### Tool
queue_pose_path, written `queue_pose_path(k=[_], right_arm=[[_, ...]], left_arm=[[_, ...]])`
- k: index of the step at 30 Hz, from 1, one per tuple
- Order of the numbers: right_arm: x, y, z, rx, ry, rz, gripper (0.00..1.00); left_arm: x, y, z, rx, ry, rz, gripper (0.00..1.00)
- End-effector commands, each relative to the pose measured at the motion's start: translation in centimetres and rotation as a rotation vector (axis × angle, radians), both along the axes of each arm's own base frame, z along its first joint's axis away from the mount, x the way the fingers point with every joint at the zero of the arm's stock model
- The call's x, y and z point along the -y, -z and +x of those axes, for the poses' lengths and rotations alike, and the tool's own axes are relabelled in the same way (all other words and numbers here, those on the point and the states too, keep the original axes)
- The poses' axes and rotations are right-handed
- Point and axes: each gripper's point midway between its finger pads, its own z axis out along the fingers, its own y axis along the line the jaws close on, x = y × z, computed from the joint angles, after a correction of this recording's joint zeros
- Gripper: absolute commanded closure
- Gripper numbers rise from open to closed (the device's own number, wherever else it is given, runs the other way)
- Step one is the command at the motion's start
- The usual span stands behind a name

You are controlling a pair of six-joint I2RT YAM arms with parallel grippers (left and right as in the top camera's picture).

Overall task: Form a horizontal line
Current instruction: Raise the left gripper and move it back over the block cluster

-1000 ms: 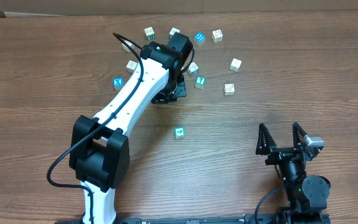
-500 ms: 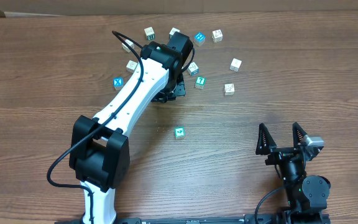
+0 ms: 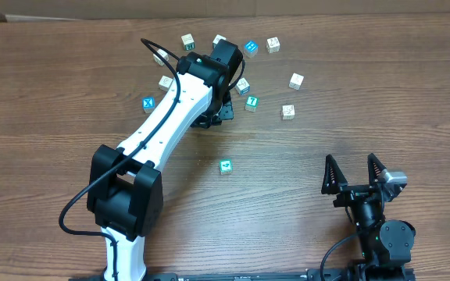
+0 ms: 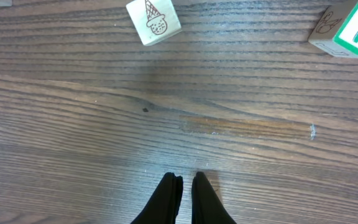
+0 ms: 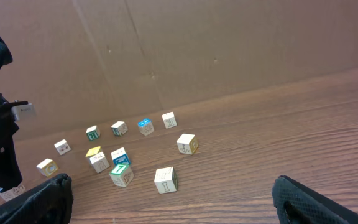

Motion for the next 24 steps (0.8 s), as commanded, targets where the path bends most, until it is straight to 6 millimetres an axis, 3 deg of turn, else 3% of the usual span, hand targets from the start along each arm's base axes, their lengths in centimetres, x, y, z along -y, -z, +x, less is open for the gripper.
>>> queue_pose_path(k=[1,24], right_arm=[[0.1,0.1,0.0,0.005,0.002,-0.001,0.00],[0.1,0.1,0.0,0.005,0.002,-0.001,0.00]], left_arm=[[-0.3,-0.4,0.6,0.023,0.013,0.013,0.94],[-0.1,-0.7,2.2,0.096,0.006,0.014,0.91]])
